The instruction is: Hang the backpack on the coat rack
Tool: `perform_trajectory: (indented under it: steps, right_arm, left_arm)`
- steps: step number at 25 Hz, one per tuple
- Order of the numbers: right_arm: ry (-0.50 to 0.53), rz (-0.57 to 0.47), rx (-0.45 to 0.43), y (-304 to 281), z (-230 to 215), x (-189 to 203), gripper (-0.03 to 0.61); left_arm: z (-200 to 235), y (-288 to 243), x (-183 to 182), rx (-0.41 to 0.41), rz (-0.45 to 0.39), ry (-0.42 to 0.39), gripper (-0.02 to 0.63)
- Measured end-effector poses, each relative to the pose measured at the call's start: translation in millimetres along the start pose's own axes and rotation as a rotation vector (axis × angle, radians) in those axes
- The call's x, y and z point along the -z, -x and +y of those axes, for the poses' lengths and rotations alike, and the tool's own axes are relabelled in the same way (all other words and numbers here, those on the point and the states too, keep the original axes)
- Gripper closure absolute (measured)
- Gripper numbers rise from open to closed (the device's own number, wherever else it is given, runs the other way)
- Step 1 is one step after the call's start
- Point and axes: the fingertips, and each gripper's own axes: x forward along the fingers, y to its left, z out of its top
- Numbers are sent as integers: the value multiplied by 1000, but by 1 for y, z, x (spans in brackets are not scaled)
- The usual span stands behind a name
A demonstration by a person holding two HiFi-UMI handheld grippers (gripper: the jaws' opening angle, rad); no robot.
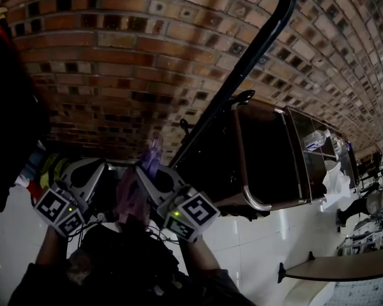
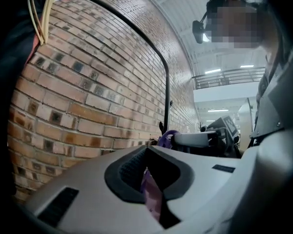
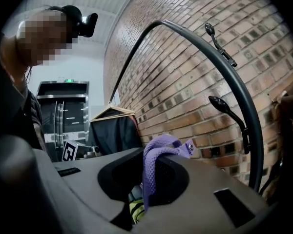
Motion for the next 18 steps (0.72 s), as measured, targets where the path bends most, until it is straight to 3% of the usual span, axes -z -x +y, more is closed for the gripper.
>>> perform_trajectory:
  steps: [11,18]
  right_arm:
    - [0,-30,80,-18,-50,-46,555]
    - [64,-73,124,-35,-68,-78,555]
  left_arm:
    - [16,-56,-13,70,14,23,588]
    - [31,-75,-20,146,27,10,588]
